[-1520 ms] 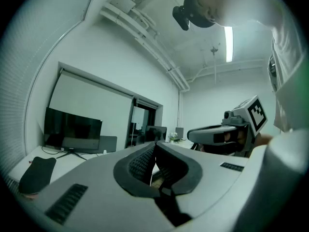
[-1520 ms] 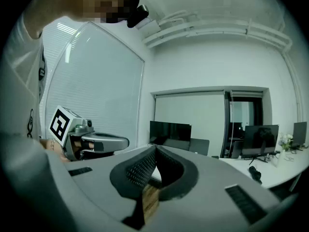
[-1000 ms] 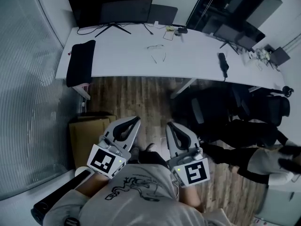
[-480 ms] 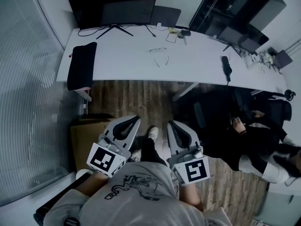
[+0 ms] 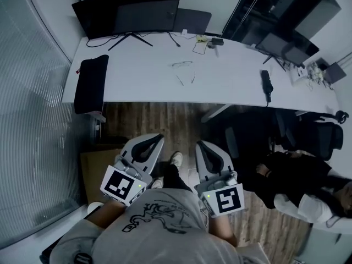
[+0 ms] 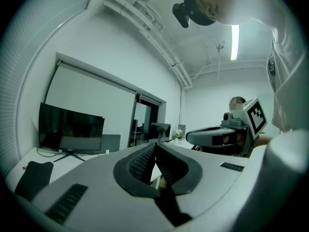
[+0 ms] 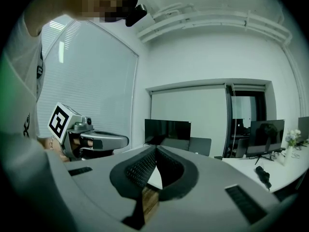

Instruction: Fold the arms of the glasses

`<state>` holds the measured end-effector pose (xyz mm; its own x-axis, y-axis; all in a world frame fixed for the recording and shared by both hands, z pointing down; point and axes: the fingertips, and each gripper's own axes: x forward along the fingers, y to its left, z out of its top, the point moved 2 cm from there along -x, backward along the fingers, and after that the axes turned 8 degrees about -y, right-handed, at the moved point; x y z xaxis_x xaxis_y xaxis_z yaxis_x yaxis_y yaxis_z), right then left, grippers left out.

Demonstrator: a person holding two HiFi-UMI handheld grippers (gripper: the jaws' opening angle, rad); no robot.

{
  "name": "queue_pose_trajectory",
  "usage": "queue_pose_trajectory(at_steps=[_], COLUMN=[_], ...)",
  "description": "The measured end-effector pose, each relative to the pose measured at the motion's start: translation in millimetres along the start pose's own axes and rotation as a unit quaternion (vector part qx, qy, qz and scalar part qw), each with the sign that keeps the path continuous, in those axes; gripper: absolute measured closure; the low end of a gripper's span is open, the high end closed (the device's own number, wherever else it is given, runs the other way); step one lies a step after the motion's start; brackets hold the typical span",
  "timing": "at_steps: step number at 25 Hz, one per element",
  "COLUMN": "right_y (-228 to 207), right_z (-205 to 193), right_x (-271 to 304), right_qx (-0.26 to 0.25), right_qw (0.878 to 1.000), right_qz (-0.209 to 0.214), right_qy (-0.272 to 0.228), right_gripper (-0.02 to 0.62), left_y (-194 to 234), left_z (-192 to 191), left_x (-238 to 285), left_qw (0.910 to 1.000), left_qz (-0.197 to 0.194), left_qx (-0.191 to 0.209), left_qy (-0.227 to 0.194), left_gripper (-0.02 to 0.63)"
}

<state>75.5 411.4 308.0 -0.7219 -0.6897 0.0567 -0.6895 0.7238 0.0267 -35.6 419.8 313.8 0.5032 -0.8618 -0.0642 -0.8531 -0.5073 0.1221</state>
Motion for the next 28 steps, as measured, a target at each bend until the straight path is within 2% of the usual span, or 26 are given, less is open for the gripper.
queue_pose_trajectory(at_steps=[10,17,28], right_y=[-87.9,-149.5,-228.8], right_z=[1.8,10.2,-6.6], right_x=[28.6,48.6,59.6], right_qx=[0.009,0.033,0.018], right_qw=[1.000,0.998,1.000], right_qz=[0.000,-0.012,-0.001], right_qy=[-0.005,-0.052,-0.014], right_gripper=[0.586,0.586,0.586], left_y=[9.6,9.7,12.1], left_z=[-0.6,-3.9,-13.5], left_x=[92.6,153.0,232.8], left_qw=[0.9999,0.9997,0.9993], left_qz=[0.003,0.008,0.014], left_qx=[0.008,0.016,0.024], left_qy=[0.011,0.017,0.024], left_gripper=[0.584,0.584,0.584])
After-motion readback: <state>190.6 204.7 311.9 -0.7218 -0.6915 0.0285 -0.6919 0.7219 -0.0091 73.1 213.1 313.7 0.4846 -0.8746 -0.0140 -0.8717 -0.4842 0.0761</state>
